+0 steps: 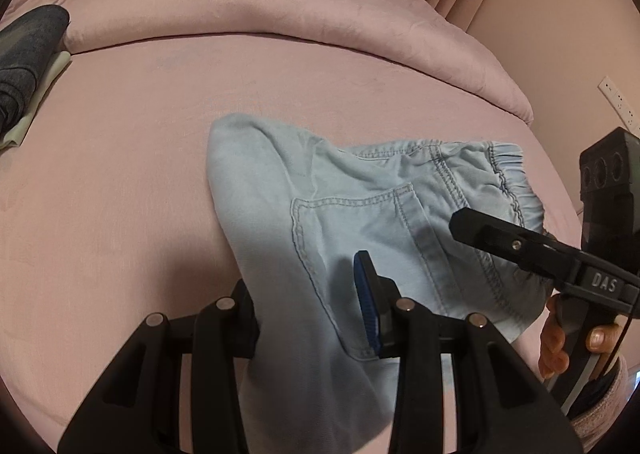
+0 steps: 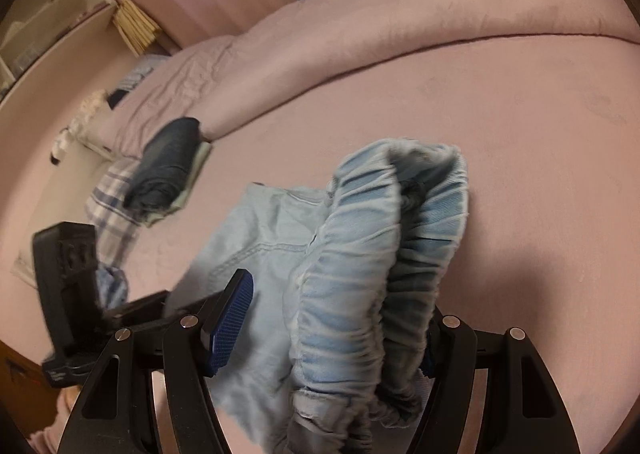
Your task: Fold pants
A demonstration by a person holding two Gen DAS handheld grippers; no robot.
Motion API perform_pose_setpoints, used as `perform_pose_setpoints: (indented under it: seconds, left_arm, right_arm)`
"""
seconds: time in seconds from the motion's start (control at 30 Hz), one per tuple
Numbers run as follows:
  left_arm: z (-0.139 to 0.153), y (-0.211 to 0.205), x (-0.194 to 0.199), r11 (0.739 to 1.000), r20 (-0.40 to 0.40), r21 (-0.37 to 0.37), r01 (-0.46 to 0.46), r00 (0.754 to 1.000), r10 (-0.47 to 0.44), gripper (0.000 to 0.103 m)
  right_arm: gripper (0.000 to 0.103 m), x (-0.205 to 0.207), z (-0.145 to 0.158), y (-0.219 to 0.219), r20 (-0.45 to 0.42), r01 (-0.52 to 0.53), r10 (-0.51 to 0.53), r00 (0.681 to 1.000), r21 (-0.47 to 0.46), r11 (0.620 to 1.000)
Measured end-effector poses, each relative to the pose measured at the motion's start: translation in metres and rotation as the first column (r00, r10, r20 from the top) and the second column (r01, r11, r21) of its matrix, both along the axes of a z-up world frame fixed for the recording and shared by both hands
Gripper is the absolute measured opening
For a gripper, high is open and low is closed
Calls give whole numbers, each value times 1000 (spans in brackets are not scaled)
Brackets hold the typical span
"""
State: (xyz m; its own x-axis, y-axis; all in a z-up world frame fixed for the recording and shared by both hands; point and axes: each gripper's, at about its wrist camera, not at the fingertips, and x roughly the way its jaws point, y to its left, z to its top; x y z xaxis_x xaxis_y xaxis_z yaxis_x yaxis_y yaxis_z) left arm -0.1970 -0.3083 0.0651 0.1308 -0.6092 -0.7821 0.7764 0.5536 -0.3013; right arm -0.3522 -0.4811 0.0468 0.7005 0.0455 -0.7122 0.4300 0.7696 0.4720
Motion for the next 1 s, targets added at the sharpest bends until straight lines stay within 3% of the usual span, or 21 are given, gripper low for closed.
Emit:
perform_pose_setpoints:
  seconds: [0.27, 0.37, 0.5, 0.6, 0.77, 1.0]
  left_arm:
    - [-10, -2, 4, 997, 29, 73, 0, 1000, -3, 37]
    - [-15, 0, 7, 995, 23, 97, -5, 1000, 3, 43]
    - [-16, 2, 10, 991, 51, 133, -33, 998, 27, 65]
    - [-14, 8, 13, 990, 60, 139, -39, 998, 31, 67]
    - [-15, 17, 16, 984, 104, 168, -65, 993, 48, 79]
    - [-31, 5, 16, 972, 127, 221, -79, 991, 52, 85]
  right_arm:
    - [71, -4, -12, -7, -69, 15, -16, 997, -15, 1000]
    - [71, -6, -16, -9, -120, 25, -32, 992, -60, 998]
    - [71, -15, -15, -13, -150, 43, -57, 987, -91, 995]
    - [72, -23, -10, -14, -151, 48, -63, 987, -101, 994]
    - [75, -33, 1, -9, -157, 64, -92, 983, -170, 983]
    - [83, -24, -21, -8, -282, 72, -142, 949, -244, 967]
